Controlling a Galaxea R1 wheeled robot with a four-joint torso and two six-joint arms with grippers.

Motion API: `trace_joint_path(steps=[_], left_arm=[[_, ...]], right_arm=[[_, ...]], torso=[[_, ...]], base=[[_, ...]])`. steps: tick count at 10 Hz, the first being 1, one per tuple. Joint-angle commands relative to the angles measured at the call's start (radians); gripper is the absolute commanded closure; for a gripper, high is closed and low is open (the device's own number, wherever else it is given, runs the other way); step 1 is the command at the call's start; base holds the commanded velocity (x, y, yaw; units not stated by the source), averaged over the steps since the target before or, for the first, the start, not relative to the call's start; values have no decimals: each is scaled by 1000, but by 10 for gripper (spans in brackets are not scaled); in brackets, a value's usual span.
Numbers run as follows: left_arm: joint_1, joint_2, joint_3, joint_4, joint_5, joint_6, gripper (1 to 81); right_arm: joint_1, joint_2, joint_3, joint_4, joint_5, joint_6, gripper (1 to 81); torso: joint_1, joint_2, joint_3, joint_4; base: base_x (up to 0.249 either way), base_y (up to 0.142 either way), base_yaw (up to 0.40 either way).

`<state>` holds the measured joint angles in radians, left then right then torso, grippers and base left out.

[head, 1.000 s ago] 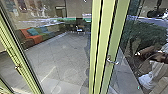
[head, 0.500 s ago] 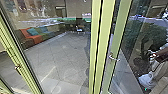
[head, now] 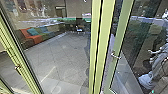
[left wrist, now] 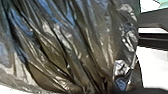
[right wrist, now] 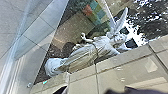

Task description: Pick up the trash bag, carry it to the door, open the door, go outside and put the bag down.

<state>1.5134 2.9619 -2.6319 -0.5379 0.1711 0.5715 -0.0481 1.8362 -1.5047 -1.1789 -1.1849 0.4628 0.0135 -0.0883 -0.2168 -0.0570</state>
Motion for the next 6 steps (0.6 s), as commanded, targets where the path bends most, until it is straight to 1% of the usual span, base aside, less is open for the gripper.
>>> trace_joint_path(steps=[1, 3, 6], left_arm=[[-20, -1, 7, -7, 96, 2, 811], [-20, -1, 7, -8, 96, 2, 811], [-20, 0, 7, -5, 96, 2, 811]], right_arm=[[82, -19, -14, -25, -65, -16, 10], [75, -44, -20, -24, -62, -12, 10], [43, -52, -44, -24, -55, -6, 10]], torso=[[0, 0, 0, 0], [0, 0, 0, 0], [0, 0, 3, 0]], base=[[0, 0, 0], [0, 0, 0], [0, 0, 0]])
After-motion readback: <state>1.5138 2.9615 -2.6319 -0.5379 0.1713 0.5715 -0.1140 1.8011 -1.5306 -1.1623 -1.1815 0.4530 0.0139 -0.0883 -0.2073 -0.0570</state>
